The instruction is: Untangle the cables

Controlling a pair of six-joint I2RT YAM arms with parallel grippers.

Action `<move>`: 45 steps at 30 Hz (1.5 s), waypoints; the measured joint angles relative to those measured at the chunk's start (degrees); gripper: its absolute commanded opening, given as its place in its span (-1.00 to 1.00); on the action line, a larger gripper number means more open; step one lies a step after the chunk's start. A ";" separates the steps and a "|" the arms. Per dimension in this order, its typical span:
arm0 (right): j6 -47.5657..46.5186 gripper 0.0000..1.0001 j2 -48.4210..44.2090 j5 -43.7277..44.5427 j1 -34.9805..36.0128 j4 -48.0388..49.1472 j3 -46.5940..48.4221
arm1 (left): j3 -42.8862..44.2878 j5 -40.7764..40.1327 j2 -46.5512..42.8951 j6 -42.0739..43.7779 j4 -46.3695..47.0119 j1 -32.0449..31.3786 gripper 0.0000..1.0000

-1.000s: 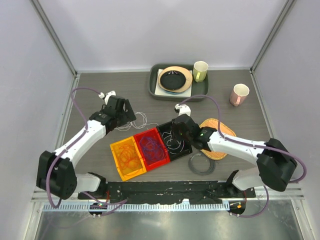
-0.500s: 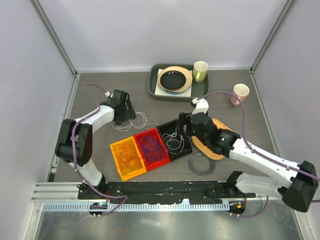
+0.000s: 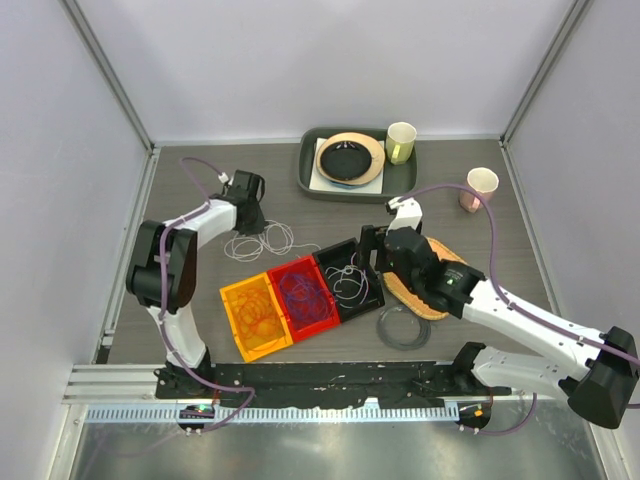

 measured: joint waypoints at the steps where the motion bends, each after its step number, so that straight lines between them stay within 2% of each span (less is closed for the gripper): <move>1: -0.39 0.80 0.00 0.02 0.00 0.31 -0.13 | 0.44 0.00 -0.17 0.22 -0.22 0.00 -0.99; 5: -3.45 0.84 0.00 -0.20 0.00 3.23 -0.92 | 0.66 0.68 -5.42 1.14 -0.68 0.00 -1.00; 11: -11.69 0.86 0.00 -4.55 0.00 15.23 -4.50 | 0.63 6.45 -26.12 1.79 2.32 0.00 -1.00; 15: -20.28 0.86 0.70 -11.15 0.02 23.04 -5.16 | 0.90 11.93 -37.16 1.86 4.68 0.00 -0.99; 19: -26.12 0.87 3.50 -19.17 0.00 26.18 -3.45 | 0.83 17.81 -43.36 0.96 5.16 0.00 -0.99; 26: -30.97 0.87 9.66 -29.83 0.26 29.64 0.39 | -0.96 25.16 -48.46 -1.14 5.44 0.00 -1.00; 30: -34.56 0.86 9.70 -35.65 0.26 29.51 1.01 | -1.01 26.88 -48.65 -1.88 5.46 -0.02 -0.99; 35: -39.12 0.86 7.41 -44.74 0.39 24.83 1.51 | -1.33 28.65 -48.65 -1.68 5.57 -0.17 -0.99; 40: -38.56 0.87 4.39 -43.98 0.66 23.61 2.12 | -2.56 31.26 -48.65 -0.61 6.93 -0.63 -0.99; 45: -32.22 0.86 7.26 -38.69 0.68 21.94 8.04 | -2.82 32.89 -48.65 0.11 7.76 -1.53 -0.99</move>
